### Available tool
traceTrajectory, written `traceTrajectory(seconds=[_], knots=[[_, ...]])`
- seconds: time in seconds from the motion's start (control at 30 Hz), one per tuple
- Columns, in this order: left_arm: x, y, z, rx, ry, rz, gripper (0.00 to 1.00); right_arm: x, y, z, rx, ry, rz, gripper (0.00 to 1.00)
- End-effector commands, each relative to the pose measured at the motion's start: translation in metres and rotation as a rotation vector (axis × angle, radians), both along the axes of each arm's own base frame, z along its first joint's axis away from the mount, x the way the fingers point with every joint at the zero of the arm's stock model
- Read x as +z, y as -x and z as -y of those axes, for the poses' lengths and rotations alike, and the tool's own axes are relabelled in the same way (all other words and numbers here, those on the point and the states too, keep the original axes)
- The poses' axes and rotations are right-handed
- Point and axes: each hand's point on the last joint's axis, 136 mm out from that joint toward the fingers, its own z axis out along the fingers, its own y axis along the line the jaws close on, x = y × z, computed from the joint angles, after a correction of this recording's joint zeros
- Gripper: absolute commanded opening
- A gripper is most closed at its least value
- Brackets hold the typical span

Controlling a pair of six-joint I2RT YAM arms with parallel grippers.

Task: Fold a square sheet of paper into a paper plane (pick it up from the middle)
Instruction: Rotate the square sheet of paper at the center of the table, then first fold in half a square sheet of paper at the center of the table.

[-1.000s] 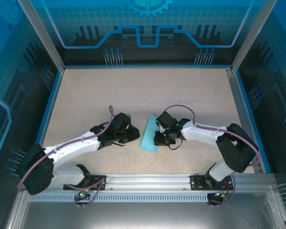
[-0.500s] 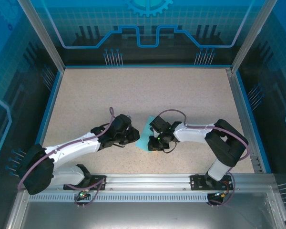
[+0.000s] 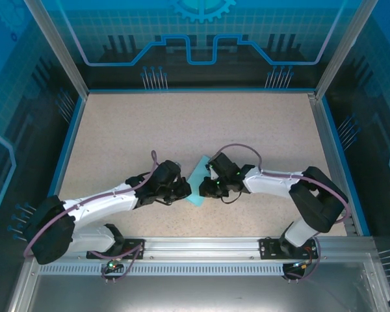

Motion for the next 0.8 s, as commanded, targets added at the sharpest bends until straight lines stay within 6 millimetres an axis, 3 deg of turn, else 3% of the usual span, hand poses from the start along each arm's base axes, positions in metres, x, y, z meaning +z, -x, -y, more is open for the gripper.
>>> traceTrajectory(seconds=[0.0, 0.47, 0.77], knots=[[-0.005, 0.008, 0.014, -0.035, 0.027, -0.031, 0.06, -0.005, -0.006, 0.013, 0.003, 0.016, 0.015, 0.14], [-0.031, 0.019, 0.038, -0.076, -0.032, -0.085, 0.05, -0.029, -0.014, 0.005, 0.052, 0.021, -0.031, 0.14], [-0.045, 0.017, 0.046, -0.085, -0.072, -0.102, 0.04, -0.021, -0.016, 0.004, 0.064, 0.007, -0.011, 0.14]])
